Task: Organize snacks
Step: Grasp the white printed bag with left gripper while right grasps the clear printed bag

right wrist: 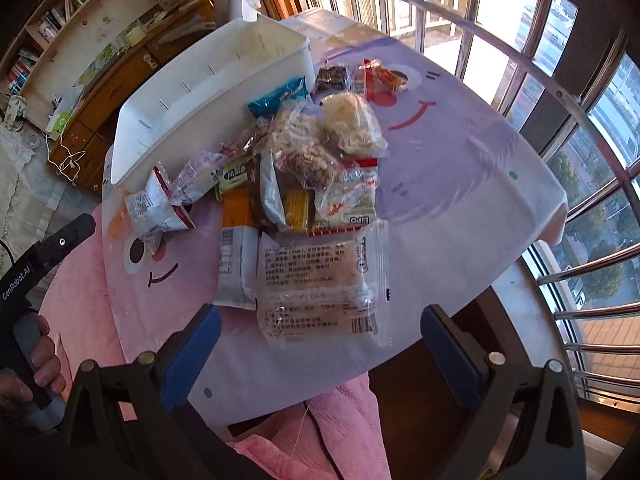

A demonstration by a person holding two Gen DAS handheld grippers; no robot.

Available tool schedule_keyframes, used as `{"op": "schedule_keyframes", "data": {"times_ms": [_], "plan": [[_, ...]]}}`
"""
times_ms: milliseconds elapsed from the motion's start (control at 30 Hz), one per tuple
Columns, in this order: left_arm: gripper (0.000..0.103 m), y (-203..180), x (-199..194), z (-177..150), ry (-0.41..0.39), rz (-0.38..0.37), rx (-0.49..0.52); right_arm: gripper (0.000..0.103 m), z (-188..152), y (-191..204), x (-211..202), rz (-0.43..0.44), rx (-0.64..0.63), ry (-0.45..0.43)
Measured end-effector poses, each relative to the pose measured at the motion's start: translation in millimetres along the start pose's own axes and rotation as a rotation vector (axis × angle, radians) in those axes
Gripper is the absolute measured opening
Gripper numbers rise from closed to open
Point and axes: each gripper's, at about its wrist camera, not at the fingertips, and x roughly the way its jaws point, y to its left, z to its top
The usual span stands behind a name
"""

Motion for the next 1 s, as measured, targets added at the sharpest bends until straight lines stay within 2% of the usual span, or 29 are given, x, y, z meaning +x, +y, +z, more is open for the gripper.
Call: {"op": "schedule_keyframes", "data": {"times_ms": [233, 333, 633, 767, 933, 1000], "plan": [[0.098, -4.7, 41.5, 7.4, 0.03, 0.085, 0.026, 0.099, 9.8, 3.8, 55.7, -0.002, 0.024, 0.184], [0.088, -6.4, 58.2, 12.0, 0.058, 0.109, 0.035, 0.098, 12.9, 5.8, 73.3, -0.018, 0.033, 0.252], [0.088, 0.3, 94.5, 22.6, 0.137, 0.141, -0.015, 0.094, 31.3, 11.8, 104.7, -0.065, 0.012, 0.349], [0.081, 6.2, 107.1, 27.4, 0.175, 0.139, -0.049, 0.094, 38.7, 15.9, 113.2, -0.071, -0.007, 0.381], [0.081, 9.6, 114.6, 32.3, 0.18, 0.14, -0.063, 0.094, 46.6, 17.1, 121.1, -0.064, -0.014, 0.418], [0.08, 8.5, 115.8, 32.1, 0.182, 0.141, -0.056, 0.089, 48.9, 15.6, 123.6, -0.07, -0.013, 0.427]]}}
